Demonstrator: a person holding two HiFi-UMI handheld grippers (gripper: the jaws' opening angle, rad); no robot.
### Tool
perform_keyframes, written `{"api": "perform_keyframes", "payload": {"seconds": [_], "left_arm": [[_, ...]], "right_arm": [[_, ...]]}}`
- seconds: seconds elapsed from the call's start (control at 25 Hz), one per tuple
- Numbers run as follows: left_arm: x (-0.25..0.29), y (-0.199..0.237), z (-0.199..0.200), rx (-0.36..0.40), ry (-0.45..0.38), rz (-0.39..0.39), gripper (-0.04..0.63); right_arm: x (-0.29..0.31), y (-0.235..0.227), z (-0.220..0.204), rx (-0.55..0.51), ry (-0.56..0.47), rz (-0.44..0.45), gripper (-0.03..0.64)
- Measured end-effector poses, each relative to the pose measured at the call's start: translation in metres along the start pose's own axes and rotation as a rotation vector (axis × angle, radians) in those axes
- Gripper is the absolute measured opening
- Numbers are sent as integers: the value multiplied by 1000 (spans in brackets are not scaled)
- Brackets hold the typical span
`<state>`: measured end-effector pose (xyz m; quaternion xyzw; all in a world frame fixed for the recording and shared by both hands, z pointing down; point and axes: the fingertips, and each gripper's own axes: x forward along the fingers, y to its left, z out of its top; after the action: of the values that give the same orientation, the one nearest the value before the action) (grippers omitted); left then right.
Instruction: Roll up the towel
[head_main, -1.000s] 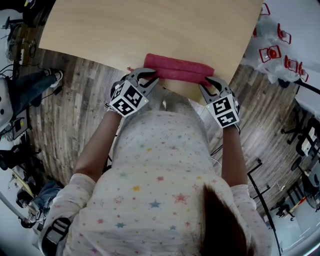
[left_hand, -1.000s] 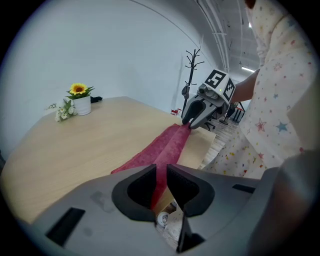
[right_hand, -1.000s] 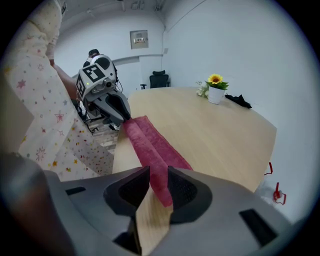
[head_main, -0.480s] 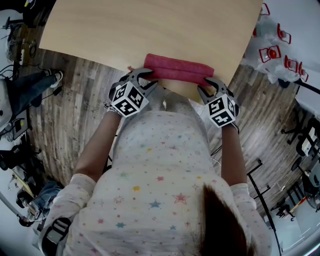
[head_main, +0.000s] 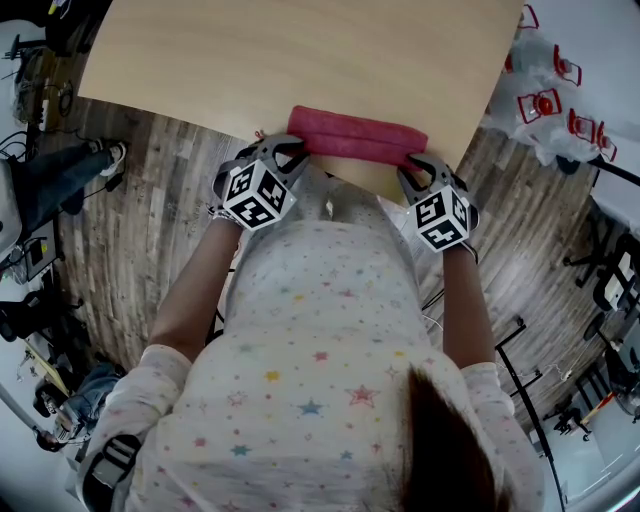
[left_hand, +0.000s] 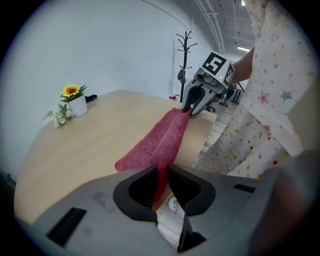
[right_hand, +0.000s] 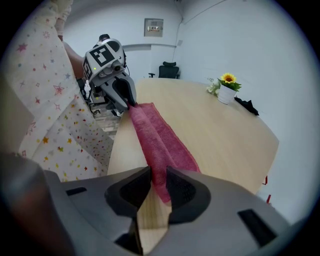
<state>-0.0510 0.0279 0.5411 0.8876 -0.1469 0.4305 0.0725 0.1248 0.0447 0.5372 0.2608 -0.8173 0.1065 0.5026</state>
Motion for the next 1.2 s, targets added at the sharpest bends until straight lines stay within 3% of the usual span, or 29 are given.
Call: {"api": "perform_keyframes", "payload": {"seconds": [0.2, 0.52, 1.2], "left_arm": [[-5, -12, -2, -21, 7, -76, 43], [-12, -33, -7, -57, 28, -192, 43], [-4, 19, 16, -130, -38, -41, 44]], "right_arm": [[-4, 8, -3, 11, -3, 33, 63], [-14, 26, -12, 34, 1, 123, 63], [-19, -16, 5, 181, -68, 15, 94]]}}
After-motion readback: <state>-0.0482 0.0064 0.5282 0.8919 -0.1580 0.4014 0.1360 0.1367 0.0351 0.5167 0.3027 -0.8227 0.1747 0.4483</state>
